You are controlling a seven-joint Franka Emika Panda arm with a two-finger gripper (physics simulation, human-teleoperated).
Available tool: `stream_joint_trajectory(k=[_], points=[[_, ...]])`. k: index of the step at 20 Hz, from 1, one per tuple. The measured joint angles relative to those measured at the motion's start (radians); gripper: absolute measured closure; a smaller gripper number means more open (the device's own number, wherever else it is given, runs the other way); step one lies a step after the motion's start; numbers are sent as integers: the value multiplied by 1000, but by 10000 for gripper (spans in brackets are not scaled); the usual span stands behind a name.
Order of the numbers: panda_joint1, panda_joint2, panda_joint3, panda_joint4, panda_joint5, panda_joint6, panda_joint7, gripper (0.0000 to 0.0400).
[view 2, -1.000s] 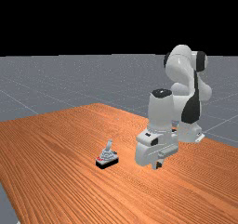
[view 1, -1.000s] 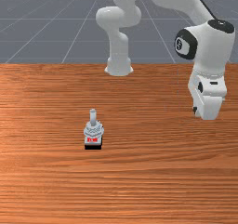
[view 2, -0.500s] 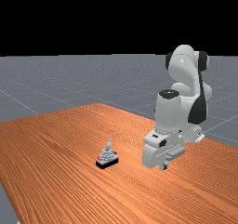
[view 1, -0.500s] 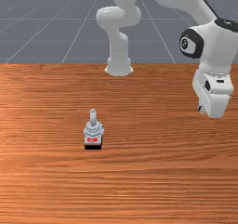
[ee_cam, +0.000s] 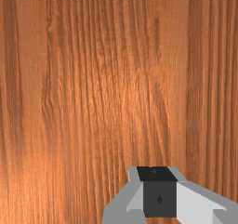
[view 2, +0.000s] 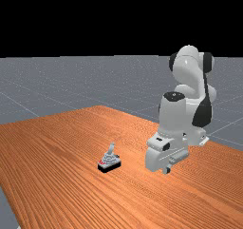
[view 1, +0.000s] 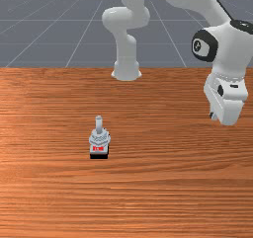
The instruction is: Turn on the trigger
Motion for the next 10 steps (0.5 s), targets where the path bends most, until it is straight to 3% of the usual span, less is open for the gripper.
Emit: stream_joint_trajectory(k=[5, 8, 9, 10], points=[[-8, -24, 10, -49, 11, 31, -17, 400], [-22, -151, 43, -271, 66, 147, -22, 400], [15, -209, 18, -358, 26, 156, 85, 400], [25, -272, 28, -457, 27, 191, 103, 400]])
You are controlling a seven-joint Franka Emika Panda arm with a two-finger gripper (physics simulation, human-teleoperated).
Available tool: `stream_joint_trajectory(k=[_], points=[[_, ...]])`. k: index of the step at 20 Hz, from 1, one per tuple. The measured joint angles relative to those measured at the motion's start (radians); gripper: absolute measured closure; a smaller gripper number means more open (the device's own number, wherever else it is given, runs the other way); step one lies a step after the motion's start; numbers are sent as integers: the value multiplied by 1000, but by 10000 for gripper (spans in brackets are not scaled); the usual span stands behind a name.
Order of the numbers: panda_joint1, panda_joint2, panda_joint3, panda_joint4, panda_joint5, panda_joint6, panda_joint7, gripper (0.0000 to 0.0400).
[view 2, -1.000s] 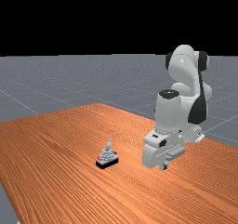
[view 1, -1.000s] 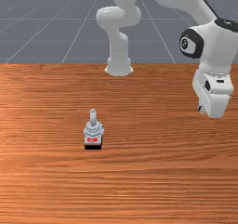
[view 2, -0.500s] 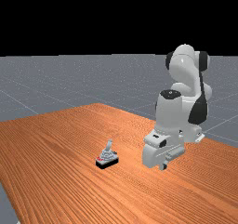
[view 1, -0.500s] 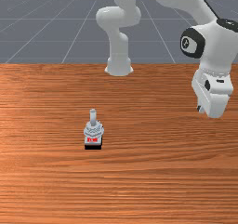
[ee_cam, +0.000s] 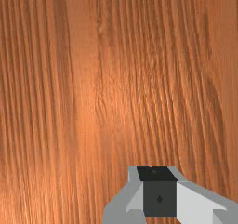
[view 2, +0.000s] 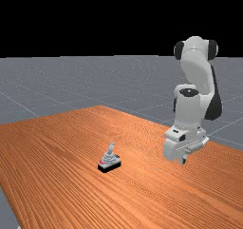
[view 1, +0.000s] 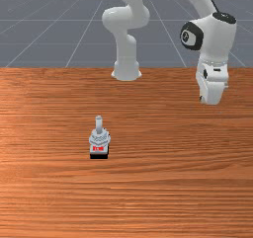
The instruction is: Turn on the trigger
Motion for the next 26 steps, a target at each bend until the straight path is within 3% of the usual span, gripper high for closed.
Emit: stream_joint_trajectory(k=[2, 4, 6, 7, 8, 10, 11, 12, 13, 14, 15, 16, 19, 20, 21, 26], points=[[51, -89, 1, -121, -89, -33, 96, 400], [78, -205, 40, -285, -82, 11, 155, 400], [115, -289, 88, -389, -107, -34, 260, 400], [128, -325, 104, -434, -91, -7, 264, 400], [135, -397, 111, -539, 6, 117, 57, 400], [167, -457, 139, -606, 40, 120, 175, 400], [191, -493, 141, -654, 107, 159, 171, 400], [203, -500, 154, -646, 118, 87, 186, 400], [220, -484, 145, -617, 190, -7, 128, 400], [236, -503, 149, -637, 207, -7, 132, 400], [225, -512, 212, -641, 37, -10, 325, 400], [262, -575, 184, -724, 122, 105, 127, 400], [287, -609, 208, -756, 155, 102, 195, 400], [326, -649, 162, -814, 261, 172, 143, 400], [274, -652, 204, -798, 188, 103, 286, 400], [215, -840, 135, -957, 209, 71, 276, 400]])
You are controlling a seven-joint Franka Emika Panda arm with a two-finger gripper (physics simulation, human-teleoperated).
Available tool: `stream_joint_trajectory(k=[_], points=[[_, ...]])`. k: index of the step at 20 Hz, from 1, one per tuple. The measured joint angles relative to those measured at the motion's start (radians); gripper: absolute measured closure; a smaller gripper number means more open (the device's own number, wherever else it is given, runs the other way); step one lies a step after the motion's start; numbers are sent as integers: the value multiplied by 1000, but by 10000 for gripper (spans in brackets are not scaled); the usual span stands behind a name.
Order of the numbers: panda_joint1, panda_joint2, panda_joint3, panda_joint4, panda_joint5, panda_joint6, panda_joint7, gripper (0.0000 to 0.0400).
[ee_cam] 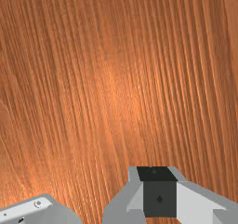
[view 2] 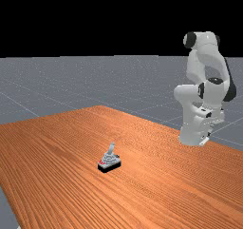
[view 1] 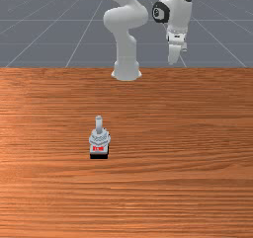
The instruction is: Turn on the trigger
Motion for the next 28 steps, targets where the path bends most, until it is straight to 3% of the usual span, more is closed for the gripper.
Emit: stream_joint_trajectory(k=[2, 3, 4, 6, 7, 8, 9, 11, 12, 14, 16, 17, 20, 24, 27, 28], points=[[-46, -104, -56, -74, -35, -30, -88, 400], [-122, -181, -78, -108, -42, -66, -40, 400], [-133, -285, -371, -108, -46, -51, -529, 400], [-195, -368, -458, -108, -84, -86, -609, 400], [-347, -518, -305, -108, -234, -32, -536, 400], [-411, -501, -387, -108, -292, -52, -619, 400], [-467, -429, -425, -103, -312, -133, -615, 400], [-585, -383, -552, -61, -395, -126, -765, 400], [-569, -323, -594, 2, -404, -200, -857, 400], [-589, -362, -577, -50, -430, -124, -836, 400], [-576, -369, -557, -56, -421, -124, -813, 400], [-583, -397, -585, -88, -421, -60, -835, 400], [-520, -355, -594, -45, -409, -116, -906, 400], [-468, -365, -544, -58, -376, -112, -845, 400], [-480, -352, -492, -58, -370, -99, -746, 400], [-462, -310, -512, -24, -349, -117, -761, 400]])
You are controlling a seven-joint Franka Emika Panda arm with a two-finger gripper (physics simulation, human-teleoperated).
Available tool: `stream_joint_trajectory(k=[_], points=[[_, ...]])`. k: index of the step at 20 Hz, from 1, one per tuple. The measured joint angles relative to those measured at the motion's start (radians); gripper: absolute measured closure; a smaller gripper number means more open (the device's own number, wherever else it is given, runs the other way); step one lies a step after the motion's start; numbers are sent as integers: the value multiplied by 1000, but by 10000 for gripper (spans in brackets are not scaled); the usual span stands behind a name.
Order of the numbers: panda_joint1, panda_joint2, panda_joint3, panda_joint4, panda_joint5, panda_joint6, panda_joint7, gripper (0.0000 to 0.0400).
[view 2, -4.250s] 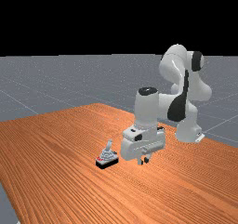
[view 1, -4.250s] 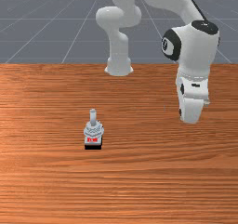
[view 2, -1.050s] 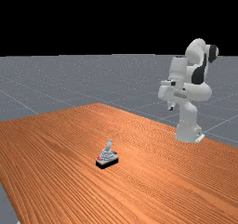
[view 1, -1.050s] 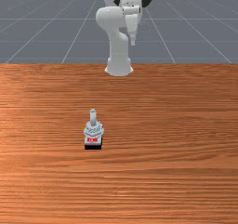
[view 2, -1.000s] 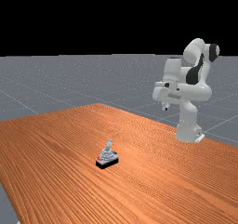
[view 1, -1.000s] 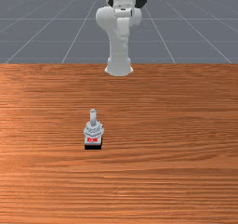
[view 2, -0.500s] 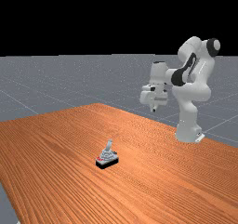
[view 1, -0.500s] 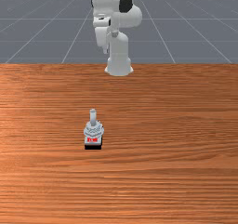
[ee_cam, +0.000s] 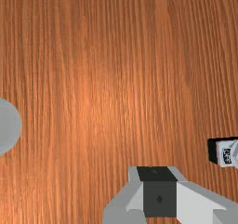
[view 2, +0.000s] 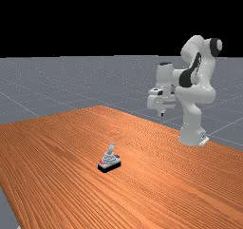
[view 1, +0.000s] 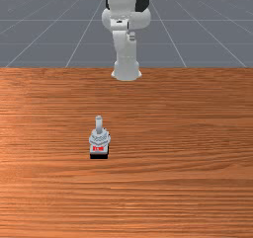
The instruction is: Turn on the trigger
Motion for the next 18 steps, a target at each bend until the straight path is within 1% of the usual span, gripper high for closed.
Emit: stream_joint_trajectory(k=[1, 3, 4, 5, 10, 12, 13, 14, 15, 16, 17, 18], points=[[17, 18, -33, 4, 20, 45, -25, 400], [48, 105, -51, 59, 43, 79, -38, 400], [73, 149, -76, 91, 72, 93, -60, 400], [46, 168, -34, 81, 22, 170, -17, 400], [99, 328, -61, 197, 68, 228, -42, 400], [124, 400, -75, 263, 99, 227, -60, 400], [124, 439, -64, 308, 89, 187, -44, 400], [142, 456, -83, 314, 123, 229, -74, 400], [156, 485, -93, 352, 141, 191, -108, 400], [161, 502, -97, 369, 151, 191, -118, 400], [147, 511, -80, 366, 120, 205, -68, 400], [145, 521, -78, 361, 115, 220, -63, 400]])
